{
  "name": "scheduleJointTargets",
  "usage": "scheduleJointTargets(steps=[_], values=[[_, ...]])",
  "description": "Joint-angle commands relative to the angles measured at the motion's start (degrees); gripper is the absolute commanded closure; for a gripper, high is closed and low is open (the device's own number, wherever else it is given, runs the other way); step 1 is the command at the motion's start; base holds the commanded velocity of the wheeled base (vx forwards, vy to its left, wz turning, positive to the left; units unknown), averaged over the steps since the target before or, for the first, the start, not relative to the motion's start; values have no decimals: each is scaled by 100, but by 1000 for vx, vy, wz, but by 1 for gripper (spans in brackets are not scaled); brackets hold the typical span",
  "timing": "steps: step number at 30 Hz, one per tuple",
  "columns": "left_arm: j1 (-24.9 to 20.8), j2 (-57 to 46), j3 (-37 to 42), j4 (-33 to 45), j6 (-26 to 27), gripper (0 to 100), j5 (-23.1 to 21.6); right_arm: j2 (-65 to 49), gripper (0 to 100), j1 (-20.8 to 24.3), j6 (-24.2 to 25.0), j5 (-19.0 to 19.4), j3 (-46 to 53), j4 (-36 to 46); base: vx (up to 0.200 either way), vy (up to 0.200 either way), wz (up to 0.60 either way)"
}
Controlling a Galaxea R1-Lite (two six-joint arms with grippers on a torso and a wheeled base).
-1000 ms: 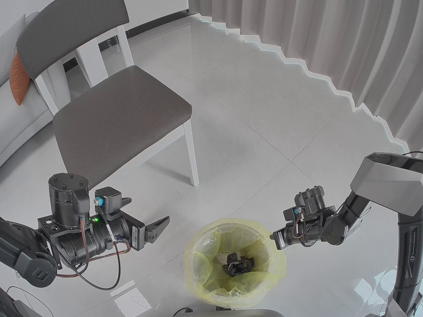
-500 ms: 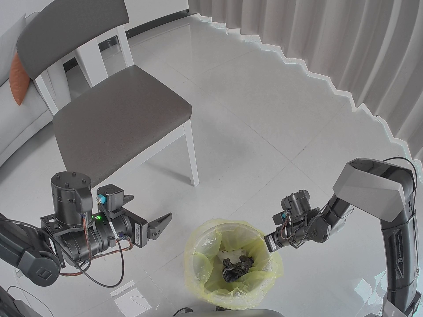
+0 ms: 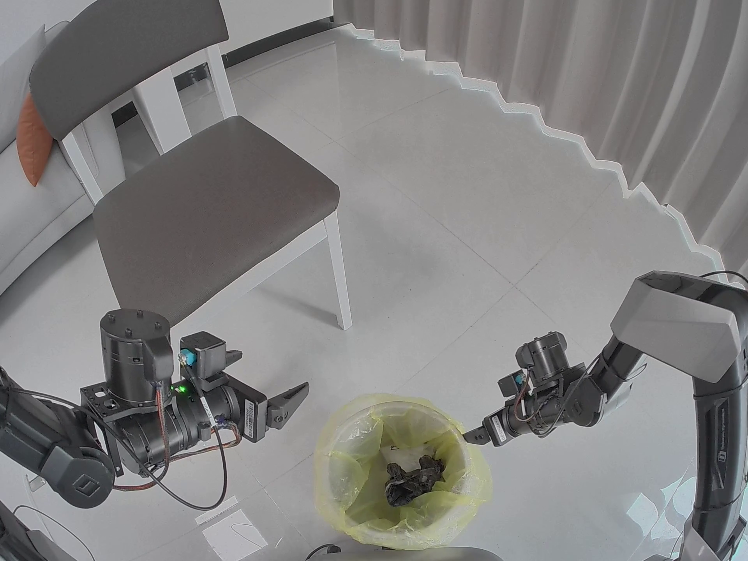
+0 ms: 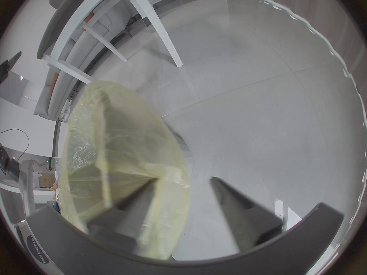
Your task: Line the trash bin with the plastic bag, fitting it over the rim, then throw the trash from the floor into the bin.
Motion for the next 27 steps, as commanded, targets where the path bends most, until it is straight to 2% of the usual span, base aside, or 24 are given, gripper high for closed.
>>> scheduleJointTargets(steps=[1,7,13,21,27], values=[[42,559,-91,-90,-33,0,-30,-893,0,-249,-105,-16,634,3,0,0,0],[69,1578,-372,-846,-16,0,-100,-1447,0,-583,-122,-43,1293,-181,0,0,0],[148,3371,-1005,-1646,37,0,-109,-2484,0,-961,-105,-43,2146,-762,0,0,0],[130,4303,-1840,-1611,54,0,-144,-3688,0,-1172,-114,1,2770,-718,0,0,0],[244,4479,-2033,-1514,221,0,-144,-4259,0,-1172,-245,19,3183,-718,0,0,0]])
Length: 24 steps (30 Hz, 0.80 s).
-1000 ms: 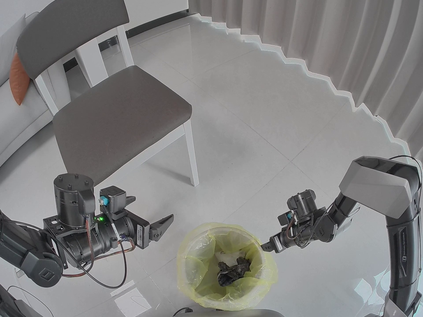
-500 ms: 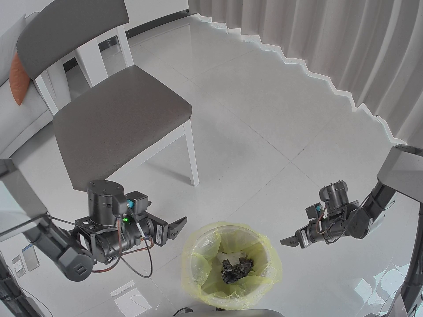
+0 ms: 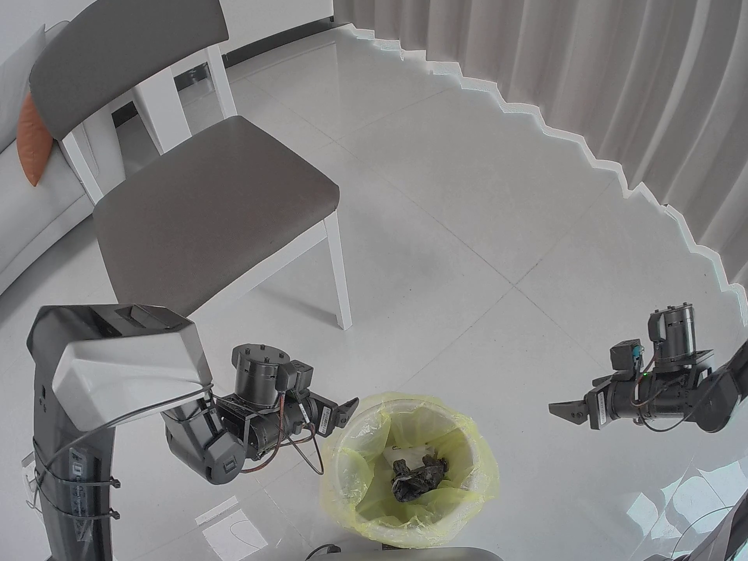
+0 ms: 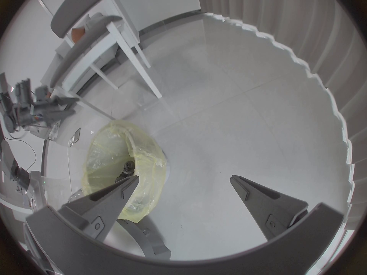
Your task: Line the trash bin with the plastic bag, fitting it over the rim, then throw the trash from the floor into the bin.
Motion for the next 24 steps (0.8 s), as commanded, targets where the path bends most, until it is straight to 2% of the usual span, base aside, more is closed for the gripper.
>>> scheduleJointTargets(steps=[1,19,24], values=[[140,621,-325,108,191,0,0,-937,0,-71,-113,28,444,-20,0,0,0],[298,972,-351,239,665,0,18,-1324,0,-44,-131,28,611,-3,0,0,0],[280,1016,-518,538,911,0,9,-1341,0,-36,-140,28,611,-3,0,0,0]])
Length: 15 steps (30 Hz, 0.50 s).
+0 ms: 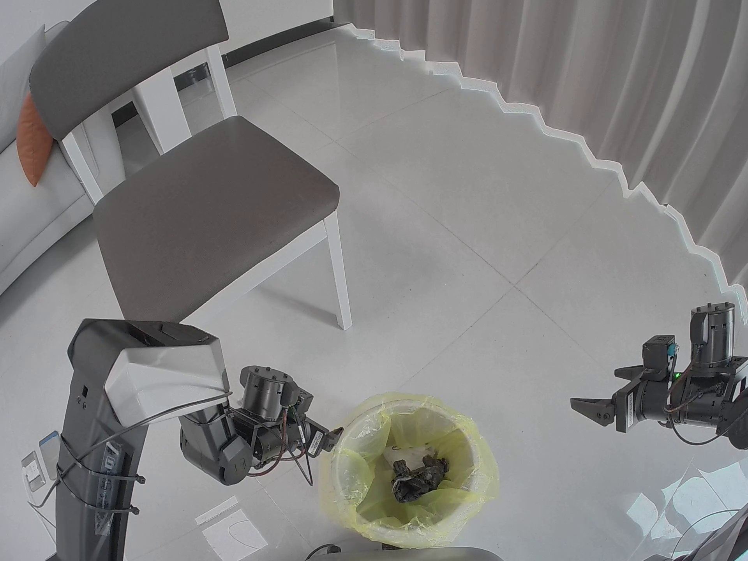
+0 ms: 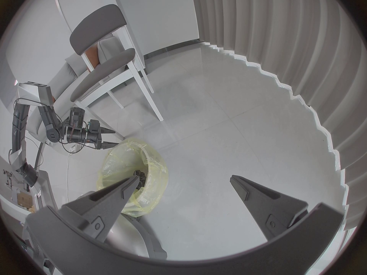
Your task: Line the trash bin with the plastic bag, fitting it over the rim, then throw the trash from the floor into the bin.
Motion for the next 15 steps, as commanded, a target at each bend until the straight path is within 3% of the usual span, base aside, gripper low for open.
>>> scheduleJointTargets(steps=[1,10,15], values=[[-21,62,-179,244,129,0,-1,-37,0,8,-6,1,-1,-3,0,0,0],[-30,159,-706,939,366,0,-10,7,0,8,3,1,-1,-3,0,0,0],[216,317,-1242,1044,331,0,87,16,0,8,3,1,-1,-3,0,0,0]])
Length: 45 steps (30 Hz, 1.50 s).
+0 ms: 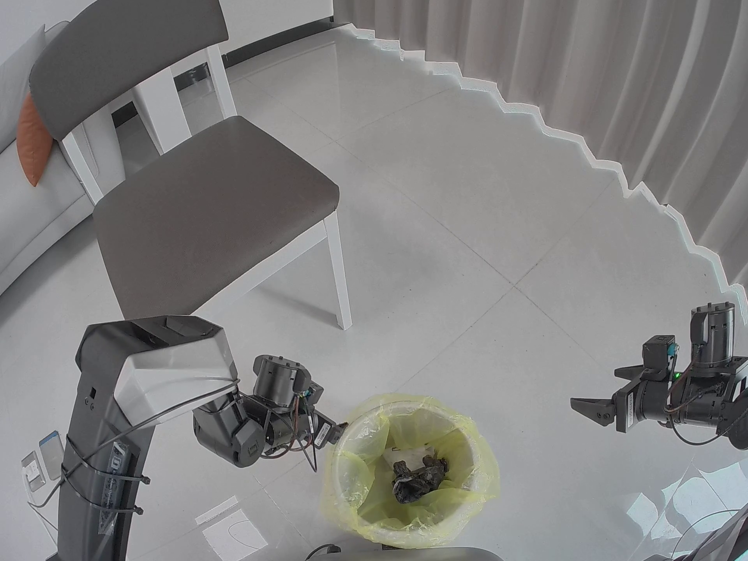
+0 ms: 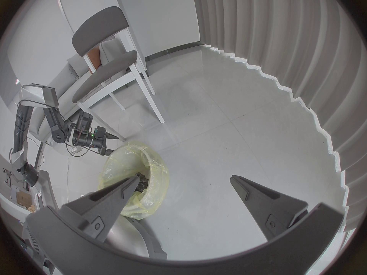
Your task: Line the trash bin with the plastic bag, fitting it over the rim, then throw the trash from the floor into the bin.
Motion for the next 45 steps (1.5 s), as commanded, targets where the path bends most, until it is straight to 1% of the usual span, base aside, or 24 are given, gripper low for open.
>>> scheduleJointTargets(steps=[1,3,4,6,8,10,12,15,16,17,19,20,21,26,29,32,37,39,40,43,45], values=[[291,132,-341,2,-30,0,50,-3,0,5,3,-5,1,-3,0,0,0],[396,89,-314,-34,-48,0,50,-21,0,5,-6,-5,1,-3,0,0,0],[537,1,-261,-60,-56,0,33,-38,0,5,-6,-5,10,-3,0,0,0],[677,-263,-121,-192,-74,0,-2,-109,0,5,-14,-5,10,15,0,0,0],[721,-448,-7,-271,-118,0,-20,-161,0,5,-14,-5,19,59,0,0,0],[686,-790,213,-473,-382,0,-46,-267,0,5,-14,-5,27,156,0,0,0],[510,-1186,582,-684,-628,0,-196,-355,0,5,-14,-5,54,191,0,0,0],[194,-1476,978,-745,-707,0,-459,-355,0,5,-14,4,54,191,0,0,0],[80,-1502,1048,-745,-707,0,-468,-355,0,5,-14,4,54,191,0,0,0],[62,-1502,1057,-754,-707,0,-468,-355,0,5,-14,4,54,191,0,0,0],[-237,-1467,1180,-781,-716,0,-486,-372,0,22,-23,-5,115,191,0,0,0],[-237,-1467,1180,-781,-716,0,-486,-372,0,22,-23,-5,115,191,0,0,0],[-404,-1397,1224,-781,-707,0,-486,-390,0,22,-23,-5,177,182,0,0,0],[-641,-1028,1039,-772,-654,0,-389,-408,0,22,-50,4,221,182,0,0,0],[-720,-826,846,-693,-610,0,-99,-399,0,22,-50,4,212,182,0,0,0],[-764,-694,688,-649,-513,0,42,-364,0,22,-58,12,203,182,0,0,0],[-755,-623,582,-350,-118,0,77,-328,0,22,-67,12,168,182,0,0,0],[-755,-606,547,-288,-74,0,77,-320,0,31,-76,12,159,182,0,0,0],[-755,-562,433,-121,-21,0,86,-311,0,84,-67,12,150,182,0,0,0],[-746,-483,231,37,49,0,191,-293,0,110,-76,12,150,191,0,0,0],[-738,-386,46,63,58,0,358,-293,0,128,-76,12,142,191,0,0,0]])
